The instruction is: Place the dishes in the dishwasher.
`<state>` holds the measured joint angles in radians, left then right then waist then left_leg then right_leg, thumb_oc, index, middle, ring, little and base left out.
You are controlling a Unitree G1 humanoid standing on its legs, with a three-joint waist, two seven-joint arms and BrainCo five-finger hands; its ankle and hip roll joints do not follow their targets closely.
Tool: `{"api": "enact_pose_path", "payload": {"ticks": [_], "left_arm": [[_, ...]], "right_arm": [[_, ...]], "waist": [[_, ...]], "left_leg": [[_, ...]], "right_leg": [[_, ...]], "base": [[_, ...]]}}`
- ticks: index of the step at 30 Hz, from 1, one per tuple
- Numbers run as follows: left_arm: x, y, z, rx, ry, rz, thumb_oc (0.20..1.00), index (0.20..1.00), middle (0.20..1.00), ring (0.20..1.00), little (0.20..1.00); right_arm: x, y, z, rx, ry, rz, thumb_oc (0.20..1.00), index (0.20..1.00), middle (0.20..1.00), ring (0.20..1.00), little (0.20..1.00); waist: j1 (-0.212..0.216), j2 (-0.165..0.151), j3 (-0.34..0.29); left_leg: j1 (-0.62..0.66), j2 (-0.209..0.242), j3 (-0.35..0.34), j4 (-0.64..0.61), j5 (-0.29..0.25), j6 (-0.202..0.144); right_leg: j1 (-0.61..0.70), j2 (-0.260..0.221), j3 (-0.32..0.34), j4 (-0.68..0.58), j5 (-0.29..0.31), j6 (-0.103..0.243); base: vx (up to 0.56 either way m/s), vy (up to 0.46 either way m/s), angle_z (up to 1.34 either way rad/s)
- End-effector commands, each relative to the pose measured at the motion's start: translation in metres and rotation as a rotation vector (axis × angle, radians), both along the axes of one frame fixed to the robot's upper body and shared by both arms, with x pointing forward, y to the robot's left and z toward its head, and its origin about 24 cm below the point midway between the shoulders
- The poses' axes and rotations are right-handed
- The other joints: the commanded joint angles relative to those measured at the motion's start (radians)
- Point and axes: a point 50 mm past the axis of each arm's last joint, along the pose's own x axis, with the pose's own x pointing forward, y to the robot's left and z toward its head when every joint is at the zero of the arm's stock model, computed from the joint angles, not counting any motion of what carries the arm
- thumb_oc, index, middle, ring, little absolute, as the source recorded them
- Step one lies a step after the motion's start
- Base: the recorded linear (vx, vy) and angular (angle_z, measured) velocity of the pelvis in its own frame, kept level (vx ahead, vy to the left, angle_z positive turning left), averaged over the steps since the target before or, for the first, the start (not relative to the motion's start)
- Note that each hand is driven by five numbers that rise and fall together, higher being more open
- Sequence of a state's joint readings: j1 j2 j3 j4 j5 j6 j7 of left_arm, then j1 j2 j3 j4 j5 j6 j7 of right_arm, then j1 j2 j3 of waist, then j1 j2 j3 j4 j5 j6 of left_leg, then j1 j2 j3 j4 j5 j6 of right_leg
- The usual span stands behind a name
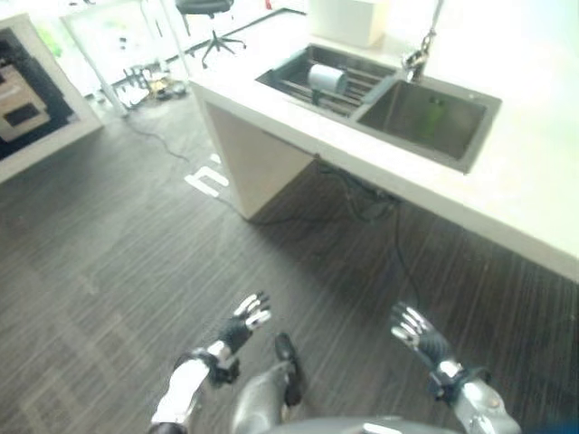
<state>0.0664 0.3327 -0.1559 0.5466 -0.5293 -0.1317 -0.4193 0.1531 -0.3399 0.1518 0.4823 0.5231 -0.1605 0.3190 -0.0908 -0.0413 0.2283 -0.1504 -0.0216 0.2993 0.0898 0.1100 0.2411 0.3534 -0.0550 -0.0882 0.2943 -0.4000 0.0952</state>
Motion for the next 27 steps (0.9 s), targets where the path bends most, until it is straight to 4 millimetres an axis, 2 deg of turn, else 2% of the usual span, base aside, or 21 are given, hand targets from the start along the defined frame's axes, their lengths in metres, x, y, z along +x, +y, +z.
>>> {"api": "enact_pose_path", "payload": {"ticks": [1,2,3,5,6,7,9,10,11,12,13,14,16,17,18,19,20,22,24,25,27], "left_arm": [[0.022,-0.008,0.022,-0.014,-0.116,-0.033,1.0,1.0,1.0,1.0,1.0],[0.023,-0.008,0.023,-0.005,-0.119,-0.036,1.0,1.0,1.0,1.0,1.0],[0.025,-0.009,0.023,0.019,-0.114,-0.045,1.0,1.0,1.0,1.0,1.0],[0.025,-0.009,0.023,0.039,-0.107,-0.051,1.0,1.0,1.0,1.0,1.0],[0.024,-0.009,0.022,0.047,-0.101,-0.03,1.0,1.0,1.0,1.0,1.0],[0.023,-0.008,0.021,0.043,-0.1,-0.007,1.0,1.0,1.0,1.0,1.0],[0.022,-0.006,0.021,0.033,-0.104,0.01,1.0,1.0,1.0,1.0,1.0],[0.022,-0.003,0.024,0.03,-0.113,0.005,1.0,1.0,1.0,1.0,1.0],[0.022,-0.002,0.026,0.037,-0.119,-0.002,1.0,1.0,1.0,1.0,1.0],[0.022,0.0,0.027,0.038,-0.122,-0.001,1.0,1.0,1.0,1.0,1.0],[0.021,0.002,0.027,0.037,-0.124,0.005,1.0,1.0,1.0,1.0,1.0],[0.022,0.002,0.026,0.041,-0.123,0.006,1.0,1.0,1.0,1.0,1.0],[0.023,-0.003,0.023,0.03,-0.12,0.005,1.0,1.0,1.0,1.0,1.0],[0.021,-0.011,0.021,-0.013,-0.123,-0.01,1.0,1.0,1.0,1.0,1.0],[0.021,-0.011,0.021,-0.013,-0.123,-0.01,1.0,1.0,1.0,1.0,1.0],[0.018,-0.019,0.018,0.008,-0.124,-0.045,1.0,1.0,1.0,1.0,1.0],[0.017,-0.018,0.017,-0.014,-0.118,-0.035,1.0,1.0,1.0,1.0,1.0],[0.014,-0.013,0.017,-0.026,-0.117,-0.007,1.0,1.0,1.0,1.0,1.0],[0.01,-0.008,0.016,-0.029,-0.117,0.003,1.0,1.0,1.0,1.0,1.0],[0.01,-0.007,0.016,-0.028,-0.12,-0.004,1.0,1.0,1.0,1.0,1.0],[0.012,-0.007,0.018,-0.031,-0.136,-0.03,1.0,1.0,1.0,1.0,1.0]], "right_arm": [[0.023,-0.003,0.026,-0.004,-0.153,0.02,1.0,1.0,1.0,1.0,1.0],[0.022,-0.001,0.025,-0.007,-0.154,0.021,1.0,1.0,1.0,1.0,1.0],[0.022,0.005,0.026,0.008,-0.158,0.002,1.0,1.0,1.0,1.0,1.0],[0.022,0.012,0.026,0.015,-0.162,-0.002,1.0,1.0,1.0,1.0,1.0],[0.022,0.016,0.026,0.006,-0.164,0.024,1.0,1.0,1.0,1.0,1.0],[0.023,0.019,0.026,-0.001,-0.166,0.043,1.0,1.0,1.0,1.0,1.0],[0.024,0.021,0.027,-0.001,-0.169,0.05,1.0,1.0,1.0,1.0,1.0],[0.025,0.02,0.03,0.001,-0.173,0.041,1.0,1.0,1.0,1.0,1.0],[0.024,0.019,0.03,0.002,-0.173,0.038,1.0,1.0,1.0,1.0,1.0],[0.022,0.017,0.03,0.002,-0.171,0.042,1.0,1.0,1.0,1.0,1.0],[0.02,0.015,0.029,0.0,-0.168,0.051,1.0,1.0,1.0,1.0,1.0],[0.02,0.012,0.028,-0.002,-0.164,0.046,1.0,1.0,1.0,1.0,1.0],[0.02,0.007,0.027,-0.007,-0.159,0.028,1.0,1.0,1.0,1.0,1.0],[0.021,0.003,0.027,-0.029,-0.162,0.019,1.0,1.0,1.0,1.0,1.0],[0.021,0.003,0.027,-0.029,-0.162,0.019,1.0,1.0,1.0,1.0,1.0],[0.023,-0.008,0.027,-0.046,-0.154,0.001,1.0,1.0,1.0,1.0,1.0],[0.025,-0.009,0.028,-0.053,-0.159,0.008,1.0,1.0,1.0,1.0,1.0],[0.028,-0.008,0.029,-0.07,-0.163,0.042,1.0,1.0,1.0,1.0,1.0],[0.029,-0.008,0.029,-0.076,-0.157,0.055,1.0,1.0,1.0,1.0,1.0],[0.029,-0.009,0.029,-0.079,-0.153,0.053,1.0,1.0,1.0,1.0,1.0],[0.028,-0.013,0.03,-0.084,-0.158,0.036,1.0,1.0,1.0,1.0,1.0]], "waist": [[0.026,0.052,-0.005],[0.026,0.049,-0.009],[0.031,0.044,-0.019],[0.037,0.044,-0.023],[0.04,0.06,-0.019],[0.034,0.074,-0.007],[0.02,0.074,0.01],[-0.005,0.069,0.032],[-0.02,0.065,0.045],[-0.031,0.065,0.055],[-0.032,0.066,0.068],[-0.035,0.061,0.069],[-0.04,0.052,0.061],[-0.037,0.038,0.053],[-0.037,0.038,0.053],[-0.018,0.02,0.048],[-0.014,0.026,0.048],[0.0,0.036,0.046],[0.02,0.042,0.044],[0.022,0.046,0.046],[0.011,0.06,0.055]], "left_leg": [[0.033,0.095,-0.03,-0.065,-0.05,-0.243],[0.039,0.077,-0.031,-0.07,-0.058,-0.231],[0.063,0.029,-0.041,-0.084,-0.082,-0.193],[0.078,0.001,-0.049,-0.079,-0.11,-0.162],[0.11,0.004,-0.048,-0.091,-0.118,-0.154],[0.142,0.007,-0.041,-0.107,-0.121,-0.155],[0.173,0.003,-0.034,-0.118,-0.123,-0.158],[0.218,-0.009,-0.043,-0.123,-0.136,-0.164],[0.249,-0.015,-0.052,-0.125,-0.15,-0.169],[0.294,-0.017,-0.063,-0.129,-0.186,-0.175],[0.299,-0.004,-0.051,-0.111,-0.195,-0.175],[0.291,-0.004,-0.054,-0.081,-0.21,-0.176],[0.296,-0.01,-0.058,-0.03,-0.233,-0.189],[0.273,-0.001,-0.055,0.09,-0.233,-0.221],[0.273,-0.001,-0.055,0.09,-0.233,-0.221],[0.164,0.035,-0.088,0.231,-0.145,-0.26],[0.171,0.051,-0.085,0.187,-0.151,-0.263],[0.167,0.094,-0.155,0.069,-0.107,-0.287],[0.143,0.143,-0.274,0.011,-0.077,-0.306],[0.145,0.163,-0.296,-0.006,-0.068,-0.313],[0.143,0.191,-0.281,-0.015,-0.064,-0.321]], "right_leg": [[-0.129,0.009,-0.043,0.047,0.167,0.0],[-0.138,0.003,-0.04,0.084,0.2,0.014],[-0.178,-0.01,-0.033,0.246,0.324,0.073],[-0.237,-0.019,-0.047,0.414,0.418,0.118],[-0.32,-0.047,-0.066,0.536,0.459,0.114],[-0.386,-0.047,-0.087,0.566,0.44,0.094],[-0.423,-0.018,-0.12,0.512,0.395,0.084],[-0.478,0.019,-0.151,0.387,0.368,0.067],[-0.504,0.012,-0.179,0.305,0.368,0.054],[-0.558,-0.011,-0.212,0.272,0.387,0.065],[-0.59,-0.059,-0.251,0.287,0.404,0.053],[-0.573,-0.056,-0.248,0.247,0.377,0.032],[-0.537,-0.051,-0.255,0.15,0.369,0.018],[-0.467,-0.027,-0.241,0.029,0.32,-0.018],[-0.467,-0.027,-0.241,0.029,0.32,-0.018],[-0.362,0.007,-0.182,-0.083,0.306,-0.052],[-0.344,0.011,-0.171,-0.09,0.294,-0.054],[-0.321,0.019,-0.11,-0.107,0.281,-0.047],[-0.31,0.013,-0.038,-0.098,0.257,-0.041],[-0.309,0.005,-0.024,-0.086,0.245,-0.038],[-0.315,-0.024,-0.021,-0.048,0.222,-0.025]], "base": [[0.31,0.252,0.04],[0.39,0.305,0.31],[0.37,0.26,0.52],[0.36,0.236,0.54],[0.32,0.239,0.27],[0.27,0.186,-0.16],[0.19,0.024,-0.35],[0.22,-0.062,-0.1],[0.33,-0.057,0.16],[0.22,-0.042,0.44],[0.2,-0.068,0.44],[0.13,-0.12,0.49],[0.19,-0.135,0.31],[0.15,-0.093,0.3],[0.27,-0.017,0.14],[0.23,0.173,-0.09],[0.32,0.333,-0.87],[0.25,0.375,-1.39],[0.27,0.432,-1.52],[0.28,0.532,-1.55],[0.18,0.457,-1.6]]}}
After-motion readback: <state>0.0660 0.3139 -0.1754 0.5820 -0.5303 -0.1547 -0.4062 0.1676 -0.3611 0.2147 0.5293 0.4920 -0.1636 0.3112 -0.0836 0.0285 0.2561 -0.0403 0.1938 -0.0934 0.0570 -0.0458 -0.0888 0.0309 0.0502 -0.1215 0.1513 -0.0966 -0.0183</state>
